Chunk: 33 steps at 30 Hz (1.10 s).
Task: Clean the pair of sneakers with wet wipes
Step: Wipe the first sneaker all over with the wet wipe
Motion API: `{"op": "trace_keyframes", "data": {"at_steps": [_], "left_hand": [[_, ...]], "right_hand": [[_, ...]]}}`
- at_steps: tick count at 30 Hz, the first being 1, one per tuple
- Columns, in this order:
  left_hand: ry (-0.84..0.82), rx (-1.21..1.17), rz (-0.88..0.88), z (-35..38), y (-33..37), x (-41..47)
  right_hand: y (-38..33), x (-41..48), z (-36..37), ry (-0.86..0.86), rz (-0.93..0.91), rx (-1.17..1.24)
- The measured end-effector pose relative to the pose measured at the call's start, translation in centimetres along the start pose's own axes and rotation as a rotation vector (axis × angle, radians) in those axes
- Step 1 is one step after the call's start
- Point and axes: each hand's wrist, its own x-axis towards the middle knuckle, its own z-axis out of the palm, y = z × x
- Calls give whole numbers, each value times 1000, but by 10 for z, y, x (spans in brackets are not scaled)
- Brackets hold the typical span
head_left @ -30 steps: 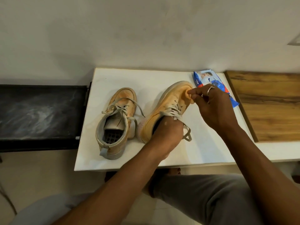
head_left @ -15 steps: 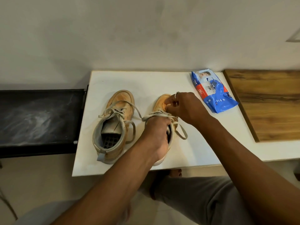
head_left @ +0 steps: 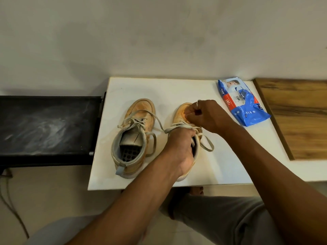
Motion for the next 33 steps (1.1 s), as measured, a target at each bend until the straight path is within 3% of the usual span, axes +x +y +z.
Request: {"op": "trace_keyframes", "data": {"at_steps": [6,12,18,24,30,33], "left_hand": [[0,17,-30,-1,2,0],[-6,-15,-35,-1,2,1],[-11,-9,-25,0,1,-2],[-12,-24,2,0,1,1],[-13,4,17,-1,-1,1],[-21,-17,17,-1,-1,1]], "right_hand": [[-10,7,6,245,-30,-224],[-15,5,2,36,-50,-50],[-14,9,8,252,-53,-232],[-8,8,0,-23,-42,-74],[-10,11,10,281,-95,-361],[-9,10,2,77,-103,-241]]}}
